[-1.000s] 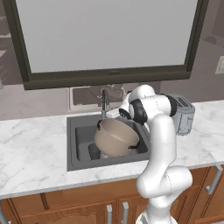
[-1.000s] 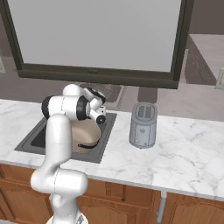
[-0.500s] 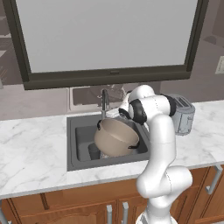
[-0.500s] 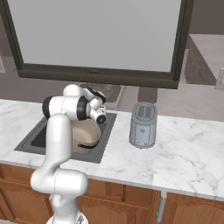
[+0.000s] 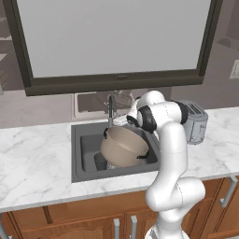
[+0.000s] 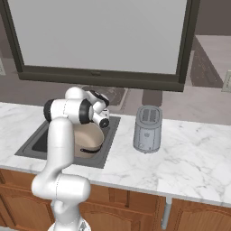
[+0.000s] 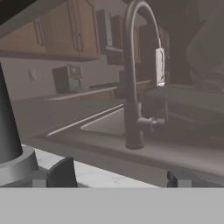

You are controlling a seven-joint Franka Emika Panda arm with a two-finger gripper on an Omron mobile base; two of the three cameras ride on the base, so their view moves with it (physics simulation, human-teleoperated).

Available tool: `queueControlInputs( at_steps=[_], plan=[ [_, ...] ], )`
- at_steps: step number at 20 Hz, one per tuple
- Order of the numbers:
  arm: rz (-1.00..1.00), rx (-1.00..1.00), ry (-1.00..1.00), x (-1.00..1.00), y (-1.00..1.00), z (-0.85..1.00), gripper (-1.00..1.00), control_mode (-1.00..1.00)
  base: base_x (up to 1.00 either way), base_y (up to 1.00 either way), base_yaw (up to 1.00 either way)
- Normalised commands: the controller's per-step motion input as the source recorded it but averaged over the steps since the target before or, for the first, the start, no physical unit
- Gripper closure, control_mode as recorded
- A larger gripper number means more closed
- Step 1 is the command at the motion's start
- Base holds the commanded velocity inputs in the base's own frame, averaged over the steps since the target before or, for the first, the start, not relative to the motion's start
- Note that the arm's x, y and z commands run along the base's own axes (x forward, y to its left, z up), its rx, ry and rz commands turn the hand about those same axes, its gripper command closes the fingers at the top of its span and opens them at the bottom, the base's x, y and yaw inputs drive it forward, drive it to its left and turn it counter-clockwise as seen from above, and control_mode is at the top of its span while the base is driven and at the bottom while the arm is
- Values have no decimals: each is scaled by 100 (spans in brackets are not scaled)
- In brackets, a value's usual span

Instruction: Pick the pot and glass cup and place them in the sink. Then turn on the water.

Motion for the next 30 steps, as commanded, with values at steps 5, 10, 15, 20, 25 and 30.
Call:
queueControlInputs(
  at_steps=[5,10,15,20,25,30],
  plan=[
    [0,3,0,0,-17,0,-100,-100,0,0,0],
    [0,3,0,0,-28,0,-100,-100,0,0,0],
    [0,0,0,0,-29,0,-100,-100,0,0,0],
    [-3,0,0,0,-34,0,-100,-100,0,0,0],
    [-6,0,0,0,-45,4,-100,-100,0,0,0],
    [-4,0,3,0,-44,9,-100,-100,0,0,0]
  ],
)
